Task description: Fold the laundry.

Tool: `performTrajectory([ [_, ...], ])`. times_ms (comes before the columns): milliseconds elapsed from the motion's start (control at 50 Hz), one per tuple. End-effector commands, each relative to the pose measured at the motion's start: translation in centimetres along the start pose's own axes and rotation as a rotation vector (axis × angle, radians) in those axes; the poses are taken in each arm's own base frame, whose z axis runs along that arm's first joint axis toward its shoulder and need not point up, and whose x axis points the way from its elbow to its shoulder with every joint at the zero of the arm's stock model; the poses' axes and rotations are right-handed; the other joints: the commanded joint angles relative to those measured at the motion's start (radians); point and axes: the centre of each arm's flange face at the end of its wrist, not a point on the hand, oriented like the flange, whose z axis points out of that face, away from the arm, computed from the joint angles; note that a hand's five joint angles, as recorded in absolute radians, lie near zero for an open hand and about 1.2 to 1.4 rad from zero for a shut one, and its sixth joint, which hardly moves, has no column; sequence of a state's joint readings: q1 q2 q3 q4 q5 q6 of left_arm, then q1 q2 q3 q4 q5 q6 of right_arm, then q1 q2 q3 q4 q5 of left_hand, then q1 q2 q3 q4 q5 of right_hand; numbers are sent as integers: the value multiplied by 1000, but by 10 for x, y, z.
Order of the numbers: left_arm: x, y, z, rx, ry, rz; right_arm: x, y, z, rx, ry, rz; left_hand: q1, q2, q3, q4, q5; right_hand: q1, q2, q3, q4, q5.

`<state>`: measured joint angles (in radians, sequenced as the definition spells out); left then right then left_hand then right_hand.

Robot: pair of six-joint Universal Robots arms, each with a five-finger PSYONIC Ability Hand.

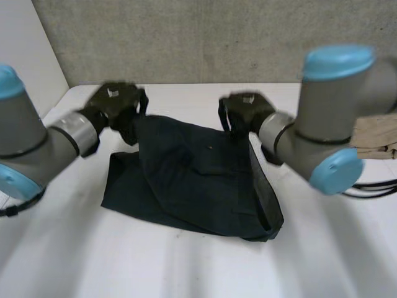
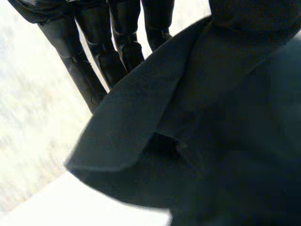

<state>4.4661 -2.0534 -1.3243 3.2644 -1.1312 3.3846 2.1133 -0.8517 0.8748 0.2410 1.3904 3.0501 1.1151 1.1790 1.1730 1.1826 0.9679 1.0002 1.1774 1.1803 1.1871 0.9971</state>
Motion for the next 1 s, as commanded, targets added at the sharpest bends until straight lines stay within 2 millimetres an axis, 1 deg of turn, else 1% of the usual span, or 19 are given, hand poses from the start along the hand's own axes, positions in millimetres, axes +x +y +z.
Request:
performTrajectory([
  [20, 7, -80, -34, 166, -36, 73, -6, -64, -43, 156, -52, -113, 252, 188, 194, 185, 225, 396, 219, 216, 209, 225],
  [80, 16, -86, -44, 172, -22, 77, -9, -57, -47, 131, -66, -135, 249, 185, 191, 182, 222, 396, 219, 216, 209, 225],
  [100, 18, -86, -46, 169, -17, 76, -9, -54, -47, 119, -63, -135, 246, 182, 188, 179, 219, 261, 83, 80, 74, 89],
  [140, 27, -80, -50, 154, 3, 72, -9, -45, -46, 92, -64, -128, 235, 171, 177, 167, 207, -226, -403, -406, -413, -397],
  [160, 29, -79, -50, 150, 5, 70, -10, -36, -46, 63, -60, -120, 235, 171, 177, 167, 207, -443, -621, -623, -630, -615],
  [200, 35, -75, -52, 138, 19, 66, -9, -27, -45, 31, -51, -110, 235, 171, 177, 167, 207, -565, -743, -745, -752, -737],
  [220, 36, -74, -52, 134, 20, 65, -8, -15, -43, -3, -38, -96, 235, 171, 177, 167, 207, -676, -854, -856, -863, -848],
  [280, 38, -73, -53, 125, 25, 61, -7, 4, -37, -58, -18, -56, 235, 171, 177, 167, 207, -751, -928, -931, -938, -922],
  [300, 38, -73, -53, 124, 27, 60, -7, 14, -32, -86, -14, -15, 235, 171, 177, 167, 207, -757, -934, -937, -944, -928],
  [320, 39, -73, -53, 124, 27, 57, -7, 17, -30, -95, -14, 2, 235, 171, 177, 167, 207, -757, -934, -937, -944, -928],
  [440, 41, -73, -59, 123, 31, 60, -11, 48, -15, -172, -25, 121, 226, 162, 168, 158, 198, -721, -899, -902, -908, -893],
  [500, 41, -76, -62, 130, 27, 61, -11, 59, -10, -197, -25, 140, 223, 159, 165, 155, 196, -710, -887, -890, -897, -881],
  [600, 43, -72, -63, 120, 33, 55, -15, 78, 1, -216, -24, 159, 217, 153, 159, 149, 190, -648, -826, -829, -835, -820],
  [680, 44, -71, -64, 114, 35, 51, -24, 85, 12, -195, -34, 154, 214, 150, 156, 147, 187, -542, -720, -723, -729, -714],
  [820, 44, -69, -64, 111, 34, 47, -18, 97, 29, -175, 28, 139, 217, 153, 159, 149, 190, -375, -553, -555, -562, -547],
  [920, 43, -70, -64, 114, 33, 47, -21, 102, 35, -172, 28, 130, 217, 153, 159, 149, 190, -102, -280, -283, -289, -274],
  [940, 43, -70, -64, 114, 33, 47, -21, 103, 35, -172, 28, 127, 217, 153, 159, 149, 190, 0, -178, -180, -187, -172],
  [960, 43, -70, -64, 114, 33, 47, -22, 104, 36, -172, 28, 125, 217, 153, 159, 149, 190, 228, 50, 47, 41, 56],
  [1000, 43, -70, -63, 115, 33, 47, -22, 104, 36, -174, 29, 125, 217, 153, 159, 149, 190, 395, 218, 215, 209, 224],
])
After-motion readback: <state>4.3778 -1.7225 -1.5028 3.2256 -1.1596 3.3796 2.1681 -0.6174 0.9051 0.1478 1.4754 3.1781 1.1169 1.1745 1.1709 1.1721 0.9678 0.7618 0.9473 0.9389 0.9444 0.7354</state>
